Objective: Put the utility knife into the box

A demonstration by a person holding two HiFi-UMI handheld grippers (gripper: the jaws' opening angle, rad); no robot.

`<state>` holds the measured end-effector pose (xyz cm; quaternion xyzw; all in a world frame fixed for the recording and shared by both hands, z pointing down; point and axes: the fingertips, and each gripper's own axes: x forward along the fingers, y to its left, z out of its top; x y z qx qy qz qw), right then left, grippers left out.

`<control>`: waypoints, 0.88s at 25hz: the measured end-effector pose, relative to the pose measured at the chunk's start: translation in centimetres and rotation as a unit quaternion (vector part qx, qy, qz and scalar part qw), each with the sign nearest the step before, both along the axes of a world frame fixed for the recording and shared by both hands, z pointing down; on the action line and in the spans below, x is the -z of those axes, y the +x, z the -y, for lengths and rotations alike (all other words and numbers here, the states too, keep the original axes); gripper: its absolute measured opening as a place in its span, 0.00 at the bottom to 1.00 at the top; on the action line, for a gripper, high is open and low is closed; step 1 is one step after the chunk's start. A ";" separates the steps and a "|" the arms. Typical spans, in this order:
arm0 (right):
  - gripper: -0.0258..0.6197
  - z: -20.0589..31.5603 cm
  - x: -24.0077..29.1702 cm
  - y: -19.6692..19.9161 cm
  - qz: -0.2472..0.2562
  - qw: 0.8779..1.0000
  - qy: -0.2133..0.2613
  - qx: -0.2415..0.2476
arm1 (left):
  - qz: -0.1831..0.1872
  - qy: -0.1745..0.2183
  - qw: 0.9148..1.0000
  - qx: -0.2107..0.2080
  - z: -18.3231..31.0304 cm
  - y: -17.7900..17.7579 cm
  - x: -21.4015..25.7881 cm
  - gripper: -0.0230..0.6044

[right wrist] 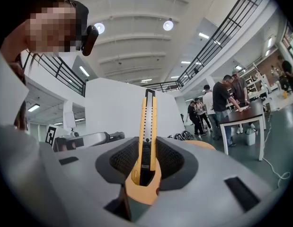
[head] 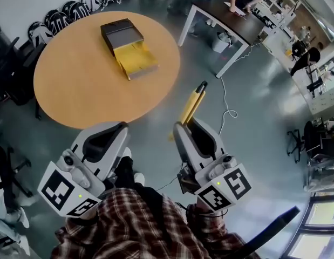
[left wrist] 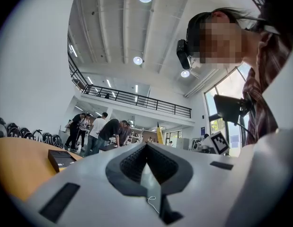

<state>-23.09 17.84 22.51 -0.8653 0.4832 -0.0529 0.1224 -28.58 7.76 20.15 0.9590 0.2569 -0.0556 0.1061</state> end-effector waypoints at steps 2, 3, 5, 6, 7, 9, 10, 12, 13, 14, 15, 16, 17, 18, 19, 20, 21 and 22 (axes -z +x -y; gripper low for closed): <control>0.23 0.7 0.0 1.1 0.003 1.000 0.001 0.001 | 0.002 -0.001 1.000 0.003 0.8 1.0 0.0 0.05; 0.23 1.1 0.0 1.7 0.005 1.000 0.001 0.002 | 0.003 -0.002 1.000 0.004 1.2 1.6 0.0 0.05; 0.23 2.0 0.0 3.1 0.007 1.000 -0.001 0.004 | 0.005 -0.004 1.000 0.006 2.2 3.1 0.0 0.05; 0.23 2.7 -0.1 3.9 0.008 1.000 -0.003 0.005 | 0.004 -0.005 1.000 0.006 2.8 4.1 0.0 0.05; 0.23 3.4 -0.3 4.7 0.008 1.000 -0.005 0.006 | 0.004 -0.006 1.000 0.006 3.5 5.0 -0.2 0.05; 0.23 5.0 -0.6 6.8 0.008 1.000 -0.006 0.006 | 0.003 -0.009 1.000 0.003 5.0 7.2 -0.5 0.05; 0.23 5.7 -0.6 8.0 0.007 1.000 -0.006 0.005 | 0.002 -0.010 1.000 0.001 5.7 8.4 -0.6 0.05; 0.23 7.2 -0.2 10.5 0.006 1.000 -0.006 0.003 | 0.001 -0.011 1.000 -0.002 7.1 10.9 -0.3 0.05; 0.23 8.0 0.1 11.8 0.005 1.000 -0.006 0.003 | 0.001 -0.011 1.000 -0.003 7.8 12.1 -0.1 0.05; 0.23 8.9 0.3 13.0 0.004 1.000 -0.006 0.003 | 0.001 -0.010 1.000 -0.004 8.6 13.3 -0.1 0.05; 0.23 9.8 0.3 14.2 0.003 1.000 -0.006 0.002 | 0.001 -0.010 1.000 -0.004 9.4 14.4 -0.1 0.05; 0.23 10.7 0.3 15.4 0.003 1.000 -0.007 0.001 | 0.002 -0.010 1.000 -0.005 10.3 15.5 -0.3 0.05; 0.23 11.6 0.2 16.4 0.003 1.000 -0.007 0.000 | 0.004 -0.012 1.000 -0.006 11.3 16.4 -0.5 0.05; 0.23 12.5 0.1 17.3 0.003 1.000 -0.008 -0.001 | 0.006 -0.013 1.000 -0.007 12.2 17.2 -0.7 0.05; 0.23 13.3 0.0 18.1 0.004 1.000 -0.009 -0.003 | 0.008 -0.014 1.000 -0.008 13.0 17.9 -1.0 0.05; 0.23 13.9 -0.1 18.8 0.006 1.000 -0.010 -0.005 | 0.010 -0.016 1.000 -0.010 13.7 18.6 -1.1 0.05; 0.23 14.5 -0.2 19.5 0.008 1.000 -0.012 -0.007 | 0.013 -0.017 1.000 -0.011 14.3 19.3 -1.2 0.05; 0.23 14.9 -0.4 20.2 0.010 1.000 -0.013 -0.009 | 0.015 -0.019 1.000 -0.012 14.9 20.0 -1.3 0.05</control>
